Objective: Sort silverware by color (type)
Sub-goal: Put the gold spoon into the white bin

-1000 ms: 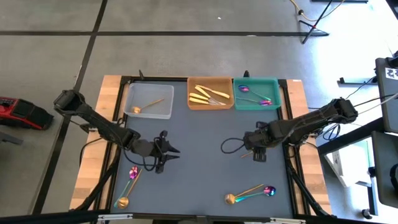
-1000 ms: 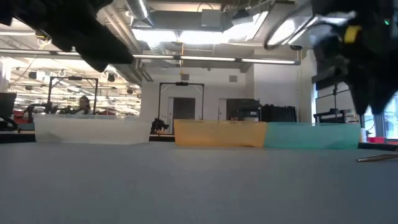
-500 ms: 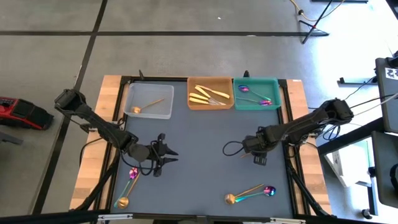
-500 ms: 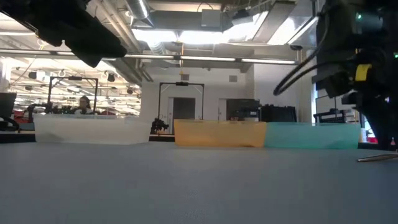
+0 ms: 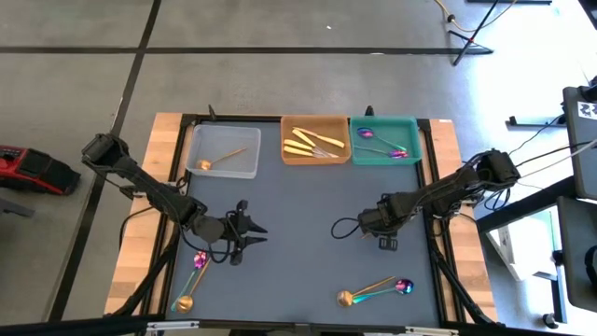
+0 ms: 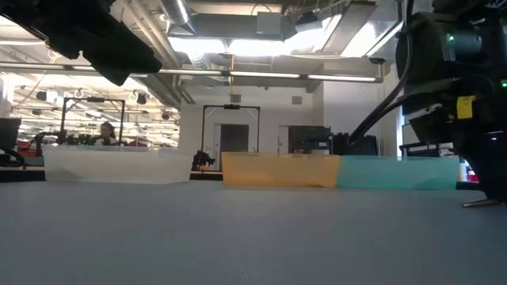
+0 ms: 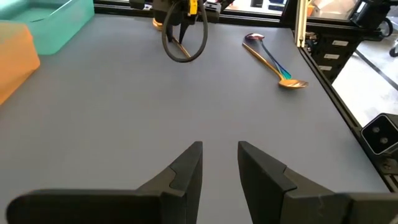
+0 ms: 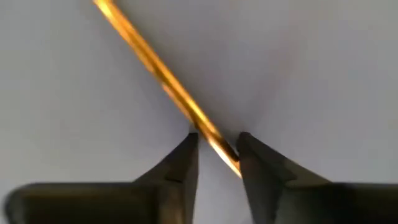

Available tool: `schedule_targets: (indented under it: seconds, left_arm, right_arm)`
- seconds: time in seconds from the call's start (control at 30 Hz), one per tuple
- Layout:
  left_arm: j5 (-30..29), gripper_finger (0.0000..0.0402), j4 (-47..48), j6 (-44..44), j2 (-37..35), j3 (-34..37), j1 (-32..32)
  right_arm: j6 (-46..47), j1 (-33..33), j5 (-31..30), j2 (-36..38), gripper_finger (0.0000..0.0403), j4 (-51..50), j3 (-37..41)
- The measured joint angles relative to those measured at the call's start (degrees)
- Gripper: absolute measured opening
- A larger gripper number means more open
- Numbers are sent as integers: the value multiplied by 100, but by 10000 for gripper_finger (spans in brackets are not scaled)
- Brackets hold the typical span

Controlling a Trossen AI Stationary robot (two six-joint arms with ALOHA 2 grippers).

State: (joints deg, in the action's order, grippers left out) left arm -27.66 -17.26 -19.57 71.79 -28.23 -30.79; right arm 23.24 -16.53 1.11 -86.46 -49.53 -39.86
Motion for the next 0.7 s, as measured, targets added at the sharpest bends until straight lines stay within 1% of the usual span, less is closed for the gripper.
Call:
schedule_targets:
  seconds: [0.17, 0.27, 0.47, 0.6, 0.7]
  left_arm:
    - [0, 96, 3, -91, 0, 0, 0]
    - [0, 96, 3, -94, 0, 0, 0]
    - [-38, 96, 4, -94, 0, 0, 0]
    - [-50, 96, 5, -94, 0, 0, 0]
    - [-150, 96, 5, -94, 0, 0, 0]
  right_arm:
    - [-147, -2, -60, -2, 29, 60, 7]
    - [-255, -2, -50, -2, 7, 83, 8]
    - [-279, 0, -49, -4, 10, 107, 11]
    - [-284, 0, -48, 29, 4, 117, 11]
    - [-269, 1, -53, 87, 5, 70, -63]
